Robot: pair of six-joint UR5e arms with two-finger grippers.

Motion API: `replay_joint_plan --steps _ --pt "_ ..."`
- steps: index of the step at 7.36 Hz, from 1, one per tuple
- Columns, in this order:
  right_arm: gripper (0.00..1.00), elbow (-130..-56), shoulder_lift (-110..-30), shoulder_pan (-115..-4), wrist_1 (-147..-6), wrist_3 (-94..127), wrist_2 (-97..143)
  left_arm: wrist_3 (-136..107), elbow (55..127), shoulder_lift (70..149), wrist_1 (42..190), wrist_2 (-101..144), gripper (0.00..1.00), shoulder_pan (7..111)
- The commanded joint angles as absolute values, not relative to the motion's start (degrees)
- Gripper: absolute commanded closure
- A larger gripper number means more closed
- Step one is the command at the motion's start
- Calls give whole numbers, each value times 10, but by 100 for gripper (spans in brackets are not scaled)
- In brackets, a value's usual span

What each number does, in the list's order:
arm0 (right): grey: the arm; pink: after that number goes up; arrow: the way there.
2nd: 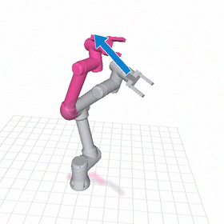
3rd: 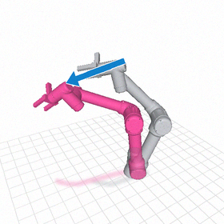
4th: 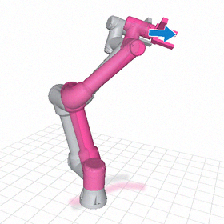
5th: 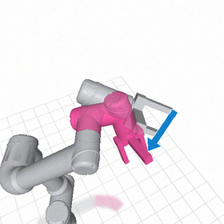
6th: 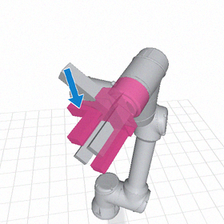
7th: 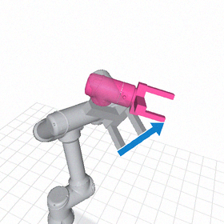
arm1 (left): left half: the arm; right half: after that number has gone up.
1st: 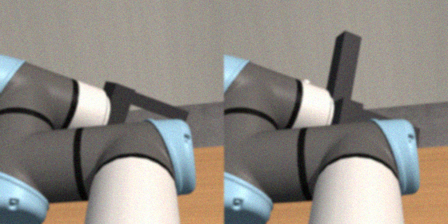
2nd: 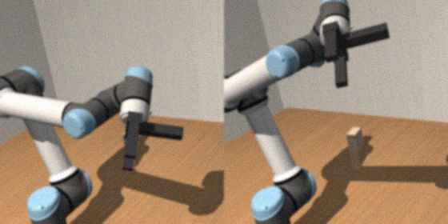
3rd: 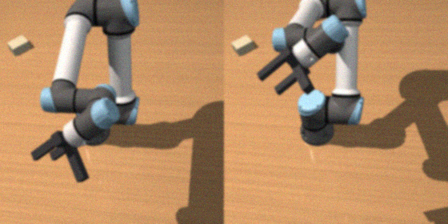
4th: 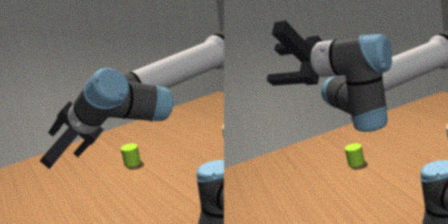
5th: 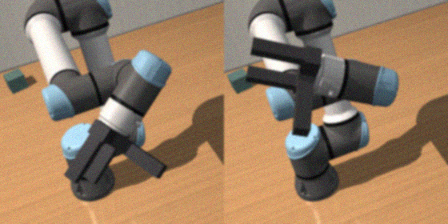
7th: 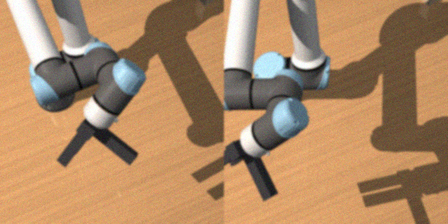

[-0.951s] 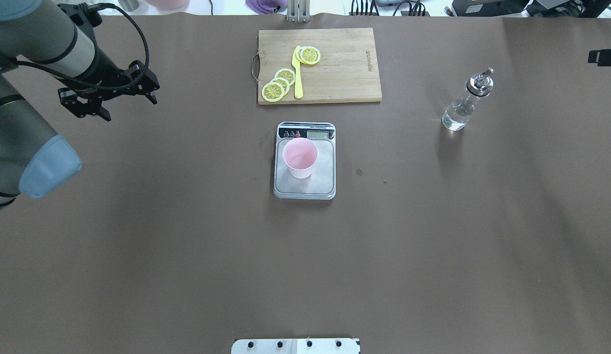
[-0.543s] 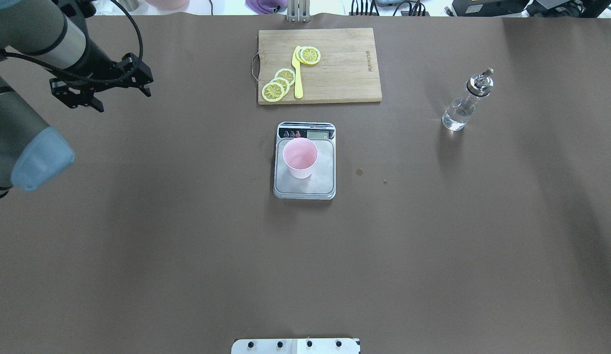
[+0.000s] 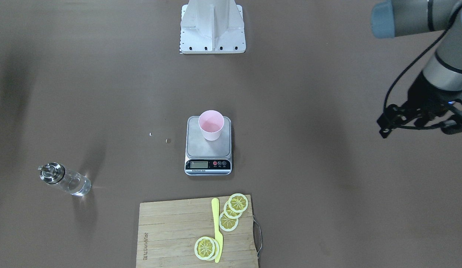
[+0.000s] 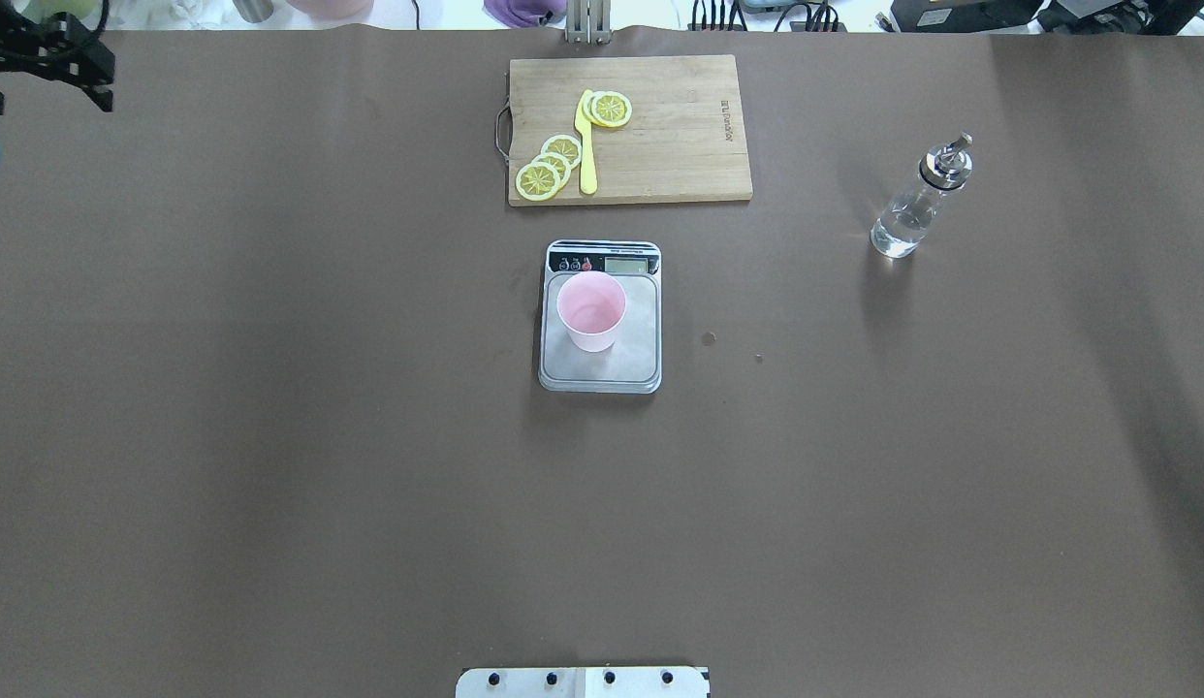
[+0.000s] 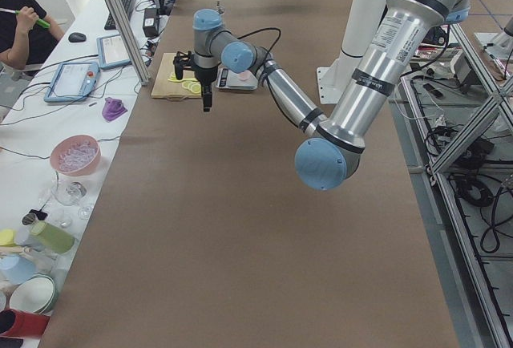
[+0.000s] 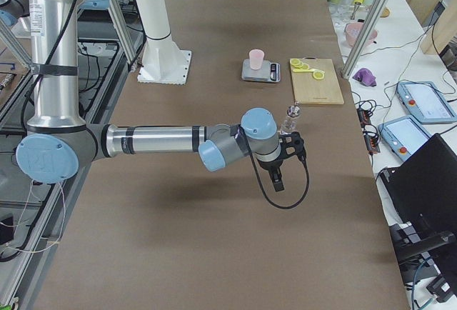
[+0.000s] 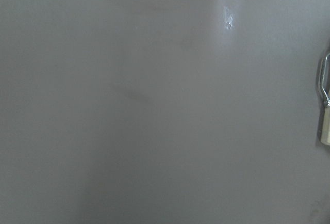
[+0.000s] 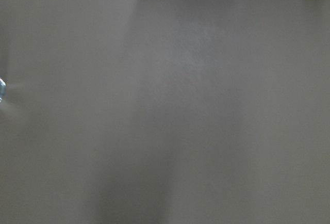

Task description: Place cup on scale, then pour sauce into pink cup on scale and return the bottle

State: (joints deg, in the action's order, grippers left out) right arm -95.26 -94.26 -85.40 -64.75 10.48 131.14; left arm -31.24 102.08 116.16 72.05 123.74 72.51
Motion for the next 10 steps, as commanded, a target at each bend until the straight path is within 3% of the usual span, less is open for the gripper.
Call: replay_joint_plan --steps 1,3,7,10 --pt "0 -954 -979 -848 -650 93 1252 -133 980 1143 671 1257 1 808" --pt "0 -950 -977 -835 -663 94 1290 -47 960 1087 683 1270 1 845" --pt "0 -959 -933 -859 -858 81 1404 -45 933 999 787 1367 1 887" --pt "0 -972 -941 -879 -884 71 1415 -44 933 964 842 1364 1 887"
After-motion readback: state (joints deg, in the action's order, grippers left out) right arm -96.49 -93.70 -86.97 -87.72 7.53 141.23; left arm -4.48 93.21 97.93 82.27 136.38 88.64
